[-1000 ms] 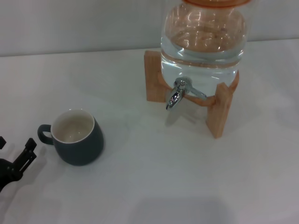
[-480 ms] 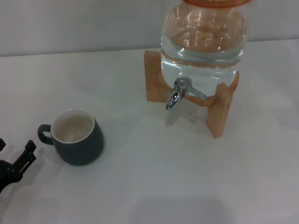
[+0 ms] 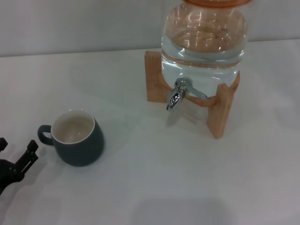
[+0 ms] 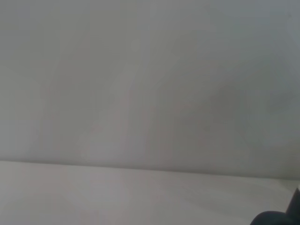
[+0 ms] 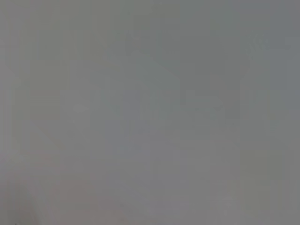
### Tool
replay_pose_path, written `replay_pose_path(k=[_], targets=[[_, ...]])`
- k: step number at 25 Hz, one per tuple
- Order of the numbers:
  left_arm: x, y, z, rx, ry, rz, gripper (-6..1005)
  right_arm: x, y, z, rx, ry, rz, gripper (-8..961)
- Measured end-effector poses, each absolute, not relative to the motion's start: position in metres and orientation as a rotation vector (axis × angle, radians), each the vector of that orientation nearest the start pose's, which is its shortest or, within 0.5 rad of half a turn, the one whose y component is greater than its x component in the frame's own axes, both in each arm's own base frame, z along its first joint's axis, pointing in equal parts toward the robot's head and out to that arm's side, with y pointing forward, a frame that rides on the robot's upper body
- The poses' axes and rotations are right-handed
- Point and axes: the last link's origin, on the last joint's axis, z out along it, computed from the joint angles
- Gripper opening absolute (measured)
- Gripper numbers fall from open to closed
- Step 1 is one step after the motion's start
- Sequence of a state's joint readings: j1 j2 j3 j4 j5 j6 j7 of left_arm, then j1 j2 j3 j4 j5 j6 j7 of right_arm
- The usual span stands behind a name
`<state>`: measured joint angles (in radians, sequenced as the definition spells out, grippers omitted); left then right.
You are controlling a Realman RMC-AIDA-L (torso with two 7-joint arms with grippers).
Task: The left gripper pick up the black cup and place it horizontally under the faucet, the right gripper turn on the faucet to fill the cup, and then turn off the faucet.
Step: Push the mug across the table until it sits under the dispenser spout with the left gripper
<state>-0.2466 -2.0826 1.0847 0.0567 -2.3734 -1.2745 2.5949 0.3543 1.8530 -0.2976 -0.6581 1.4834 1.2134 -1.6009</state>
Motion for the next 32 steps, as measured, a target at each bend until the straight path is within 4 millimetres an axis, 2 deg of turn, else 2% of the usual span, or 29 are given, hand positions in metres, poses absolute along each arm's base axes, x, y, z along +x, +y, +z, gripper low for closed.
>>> replay_pose_path(k=[11,32], targets=[[-0.3716,0.2473,-0.0361,-1.885,-0.753,-0.700,889,0.3913,0.3264,0.2084,-1.633,0.898,0.800,842],[-0.3720,0.2487,-0.0291,-1.886,-0.702,-0.689,888,0.3917,0.3259,0.2063,-1.633,0.904,0.803,841]])
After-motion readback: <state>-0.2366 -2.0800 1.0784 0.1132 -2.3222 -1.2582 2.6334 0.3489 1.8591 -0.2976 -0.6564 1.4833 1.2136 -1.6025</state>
